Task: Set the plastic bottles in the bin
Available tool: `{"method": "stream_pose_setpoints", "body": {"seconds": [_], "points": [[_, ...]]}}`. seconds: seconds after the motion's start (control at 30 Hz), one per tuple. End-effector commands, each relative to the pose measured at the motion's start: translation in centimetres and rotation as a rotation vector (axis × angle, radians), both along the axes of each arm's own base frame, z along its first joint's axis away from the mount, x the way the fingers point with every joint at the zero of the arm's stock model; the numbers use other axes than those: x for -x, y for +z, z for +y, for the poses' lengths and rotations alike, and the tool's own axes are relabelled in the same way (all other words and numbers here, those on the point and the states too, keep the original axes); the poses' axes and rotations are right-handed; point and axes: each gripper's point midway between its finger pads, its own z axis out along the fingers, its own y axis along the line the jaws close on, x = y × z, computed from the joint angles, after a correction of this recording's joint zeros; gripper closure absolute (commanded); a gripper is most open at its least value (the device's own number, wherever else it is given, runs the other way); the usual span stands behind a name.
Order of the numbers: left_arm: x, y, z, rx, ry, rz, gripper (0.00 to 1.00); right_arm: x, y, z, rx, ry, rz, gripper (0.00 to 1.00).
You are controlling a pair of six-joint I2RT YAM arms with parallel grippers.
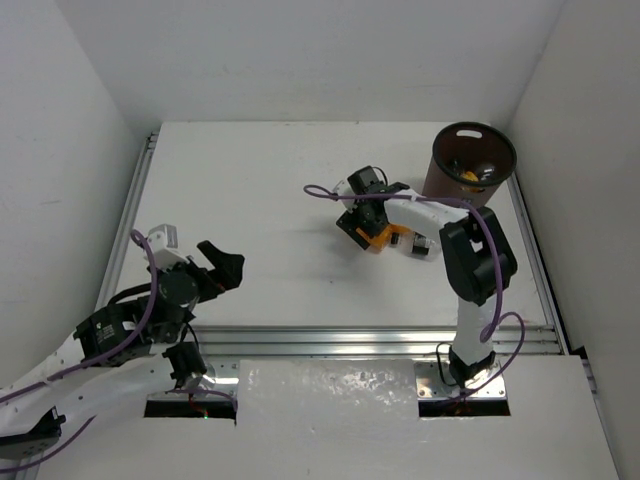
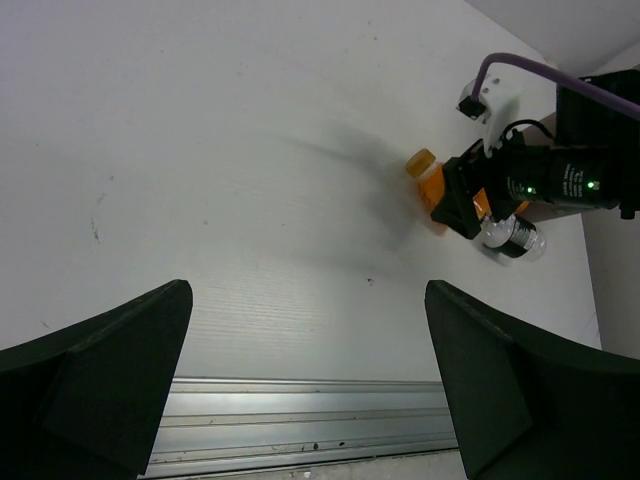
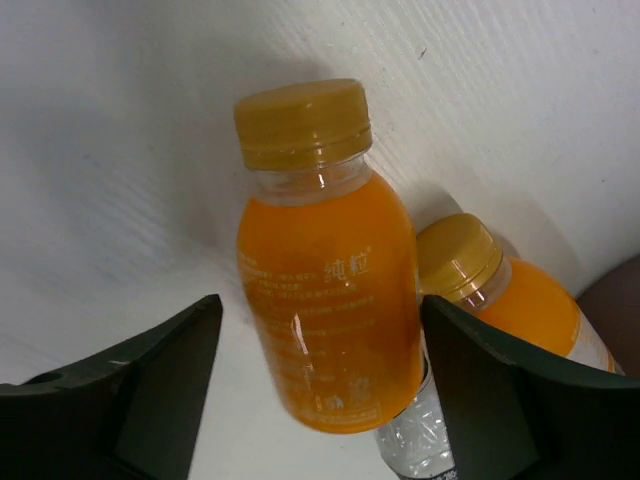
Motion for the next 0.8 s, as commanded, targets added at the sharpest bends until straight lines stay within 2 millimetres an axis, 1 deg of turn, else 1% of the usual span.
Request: {"method": "stream_pose_setpoints", "body": {"seconds": [0.0,0.03,0.07,0.1,0.13,0.2,0.23,0.27,0.3,0.33,0.37,0.4,0.43,0.47,0.5,0.57,0.6,0.67,0.7,0.73,0.77], "points": [[-0.3,0.6,-0.6,0.020,-0.015,-0.023,0.00,-1.2,0.2,0.9,0.011,0.010,-0.072,0.23],[-0.3,0.6,-0.7,0.018,-0.015,-0.023,0.00,-0.9,0.0,1.2,0.009,0.017,-0.066,0.33],[-0.4,0.6,-0.8,0.012,-0.017,-0.019,0.00,-0.7,0.2,1.7,0.005,0.028,-0.072,0.39],[-0.4,0.6,-0.8,0.008,-0.018,-0.018,0.00,-0.2,0.4,2.6,-0.010,0.041,-0.070,0.45],[-0.4,0.5,-0.8,0.005,-0.016,-0.016,0.00,0.0,1.3,3.3,-0.037,0.049,-0.083,0.54],[-0.5,0.4,-0.9,-0.003,-0.016,-0.012,0.00,0.6,2.5,5.0,-0.114,0.058,-0.074,0.63],[-0.5,0.4,-0.9,-0.003,-0.017,-0.009,0.00,0.5,4.5,6.0,-0.175,0.065,-0.092,0.70],[-0.4,0.3,-0.9,-0.003,-0.017,-0.009,0.00,0.8,5.8,6.9,-0.237,0.075,-0.088,0.72],[-0.5,0.4,-0.9,-0.004,-0.016,-0.010,0.00,0.8,7.6,8.0,-0.309,0.065,-0.102,0.72],[-0.4,0.3,-0.9,-0.002,-0.016,-0.011,0.00,1.0,10.7,8.5,-0.378,0.071,-0.148,0.72],[-0.4,0.5,-0.8,0.001,-0.016,-0.014,0.00,1.0,12.8,8.9,-0.433,0.055,-0.176,0.72],[-0.4,0.4,-0.9,0.002,-0.019,-0.013,0.00,0.4,15.3,8.8,-0.469,0.036,-0.233,0.72],[-0.4,0.4,-0.9,0.002,-0.019,-0.013,0.00,-0.1,17.5,8.2,-0.493,0.005,-0.280,0.72],[-0.4,0.5,-0.9,0.003,-0.019,-0.014,0.00,-0.4,20.5,7.2,-0.530,-0.037,-0.341,0.72],[-0.4,0.4,-1.0,0.002,-0.022,-0.012,0.00,-1.8,23.2,5.0,-0.553,-0.154,-0.403,0.72],[-0.4,0.4,-0.9,0.001,-0.024,-0.011,0.00,-3.0,26.7,1.1,-0.550,-0.299,-0.508,0.72],[-0.4,0.4,-0.9,0.003,-0.024,-0.013,0.00,-4.3,28.4,-3.2,-0.513,-0.456,-0.585,0.71],[-0.4,0.4,-1.0,0.005,-0.025,-0.013,0.00,-5.0,29.9,-7.1,-0.475,-0.573,-0.640,0.71],[-0.4,0.4,-1.1,0.006,-0.028,-0.016,0.00,-5.6,31.0,-10.6,-0.420,-0.675,-0.688,0.71],[-0.4,0.4,-1.2,0.004,-0.035,-0.014,0.00,-5.9,31.4,-12.4,-0.395,-0.723,-0.704,0.71],[-0.4,0.2,-1.3,-0.004,-0.041,-0.011,0.00,-6.0,31.3,-15.1,-0.359,-0.790,-0.706,0.71]]}}
